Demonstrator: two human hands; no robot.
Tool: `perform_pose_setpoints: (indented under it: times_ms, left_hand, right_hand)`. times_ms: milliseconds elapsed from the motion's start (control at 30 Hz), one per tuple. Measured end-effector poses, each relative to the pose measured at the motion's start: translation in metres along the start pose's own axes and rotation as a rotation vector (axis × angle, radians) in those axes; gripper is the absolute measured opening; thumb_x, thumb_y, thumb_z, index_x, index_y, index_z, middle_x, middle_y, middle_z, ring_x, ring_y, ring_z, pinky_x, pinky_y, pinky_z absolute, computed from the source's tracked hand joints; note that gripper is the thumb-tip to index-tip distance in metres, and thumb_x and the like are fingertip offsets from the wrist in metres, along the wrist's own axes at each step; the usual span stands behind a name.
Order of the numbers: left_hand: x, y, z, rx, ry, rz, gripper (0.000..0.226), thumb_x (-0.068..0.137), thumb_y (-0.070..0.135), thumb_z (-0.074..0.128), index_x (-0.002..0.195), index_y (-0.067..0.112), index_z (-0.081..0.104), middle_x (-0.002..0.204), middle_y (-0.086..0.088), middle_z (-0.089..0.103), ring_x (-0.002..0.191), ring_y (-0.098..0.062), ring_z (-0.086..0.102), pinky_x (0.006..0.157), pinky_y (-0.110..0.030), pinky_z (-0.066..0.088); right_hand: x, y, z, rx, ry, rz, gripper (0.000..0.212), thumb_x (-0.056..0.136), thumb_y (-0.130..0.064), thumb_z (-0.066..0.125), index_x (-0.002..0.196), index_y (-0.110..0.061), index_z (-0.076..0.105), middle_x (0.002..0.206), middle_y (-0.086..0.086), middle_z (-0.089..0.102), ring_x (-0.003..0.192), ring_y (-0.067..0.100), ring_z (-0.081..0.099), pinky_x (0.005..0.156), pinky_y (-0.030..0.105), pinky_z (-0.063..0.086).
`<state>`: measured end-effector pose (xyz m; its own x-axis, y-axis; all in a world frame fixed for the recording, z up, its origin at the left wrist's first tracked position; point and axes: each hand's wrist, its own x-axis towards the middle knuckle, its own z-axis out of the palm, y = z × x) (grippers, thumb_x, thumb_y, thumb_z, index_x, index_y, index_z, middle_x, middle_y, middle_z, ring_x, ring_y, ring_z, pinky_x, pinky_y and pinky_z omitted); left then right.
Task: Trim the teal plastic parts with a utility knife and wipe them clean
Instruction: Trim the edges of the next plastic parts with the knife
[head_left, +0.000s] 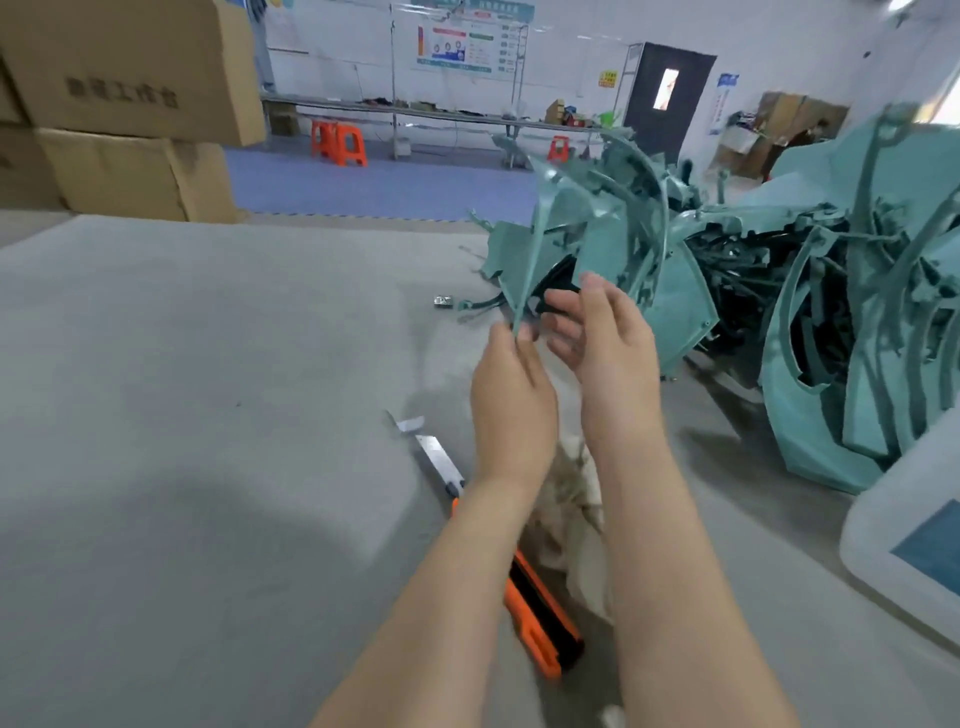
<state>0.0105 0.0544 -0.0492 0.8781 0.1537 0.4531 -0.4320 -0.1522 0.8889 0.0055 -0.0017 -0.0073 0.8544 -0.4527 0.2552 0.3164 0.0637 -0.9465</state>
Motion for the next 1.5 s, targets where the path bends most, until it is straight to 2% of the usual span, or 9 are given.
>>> perform_pose_setpoints:
  times_ms: [200,333,500,667,767,900,1200,1367,1500]
  left_hand:
    - [-0.034,-0.026,-0.088,0.397,0.006,0.137,0.036,0.097,0.013,0.039,0.128,0.009,0.057,0.097,-0.012,0.050,0.095,-0.030,0.049,0.083,-0.037,0.040]
    - [-0.041,-0.036,-0.125,0.483,0.069,0.115,0.046,0.090,0.041,0.038,0.112,0.015,0.069,0.094,-0.009,0.052,0.094,-0.027,0.053,0.084,-0.034,0.040]
    - [-0.033,-0.048,-0.139,0.440,0.277,0.010,0.016,0.095,0.014,0.052,0.099,0.009,0.067,0.090,-0.007,0.058,0.079,-0.021,0.057,0.065,-0.018,0.028]
    - [-0.022,-0.043,-0.152,-0.193,0.448,-0.224,0.050,0.096,0.003,0.051,0.142,0.011,0.032,0.088,0.000,0.068,0.067,0.005,0.066,0.071,-0.009,0.049]
    - [-0.013,-0.041,-0.168,-0.682,0.546,-0.325,0.041,0.099,0.004,0.048,0.137,0.010,0.036,0.089,-0.007,0.068,0.076,-0.008,0.068,0.085,-0.024,0.053]
    - [-0.010,-0.041,-0.190,-1.167,0.574,-0.412,0.010,0.100,0.013,0.048,0.100,0.012,0.058,0.096,0.000,0.068,0.079,-0.004,0.065,0.077,-0.017,0.052]
    - [-0.014,-0.037,-0.201,-1.406,0.537,-0.422,0.009,0.095,0.009,0.053,0.091,0.009,0.061,0.085,0.000,0.072,0.054,-0.001,0.057,0.054,-0.012,0.045]
    - [-0.013,-0.039,-0.205,-1.377,0.488,-0.422,0.006,0.092,0.014,0.050,0.091,0.013,0.056,0.080,0.004,0.070,0.042,-0.002,0.043,0.045,-0.010,0.034]
    - [-0.009,-0.039,-0.199,-1.193,0.541,-0.407,0.012,0.098,0.024,0.050,0.101,0.018,0.059,0.100,0.000,0.065,0.082,-0.008,0.061,0.079,-0.019,0.048]
  right_hand:
    - [-0.041,0.009,0.036,-0.296,-0.142,0.016,0.049,0.095,-0.031,0.061,0.134,-0.005,0.049,0.077,-0.001,0.062,0.049,0.001,0.055,0.056,0.022,0.048]
    - [-0.066,0.042,0.050,-0.164,-0.170,0.314,0.028,0.091,0.005,0.054,0.118,-0.001,0.053,0.070,0.007,0.059,0.045,0.008,0.045,0.049,0.021,0.040]
    - [-0.087,0.068,0.061,0.077,-0.183,0.461,0.010,0.102,-0.007,0.044,0.106,-0.004,0.053,0.076,0.009,0.059,0.055,0.015,0.053,0.049,0.018,0.049]
    - [-0.071,0.071,0.047,-0.056,-0.053,0.371,0.023,0.097,-0.001,0.047,0.119,-0.007,0.051,0.092,0.011,0.062,0.048,0.013,0.049,0.042,0.017,0.043]
    - [-0.066,0.071,0.037,0.037,0.096,0.377,0.026,0.099,-0.012,0.050,0.124,-0.006,0.046,0.118,0.013,0.053,0.059,0.013,0.056,0.047,0.018,0.050]
    - [-0.064,0.068,0.027,-0.009,0.135,0.369,0.055,0.096,-0.038,0.056,0.143,-0.019,0.035,0.134,0.006,0.050,0.068,0.009,0.063,0.061,0.021,0.052]
    - [-0.065,0.059,0.025,0.084,-0.047,0.318,0.062,0.093,-0.062,0.047,0.142,-0.024,0.040,0.100,0.007,0.073,0.052,0.014,0.063,0.053,0.026,0.053]
    - [-0.060,0.059,0.016,0.019,0.017,0.406,0.022,0.099,-0.036,0.049,0.098,-0.017,0.059,0.059,-0.001,0.067,0.036,0.009,0.046,0.041,0.023,0.040]
    - [-0.064,0.056,0.018,-0.024,-0.103,0.305,0.043,0.101,-0.011,0.045,0.144,-0.011,0.039,0.076,0.009,0.067,0.042,0.011,0.057,0.045,0.023,0.050]
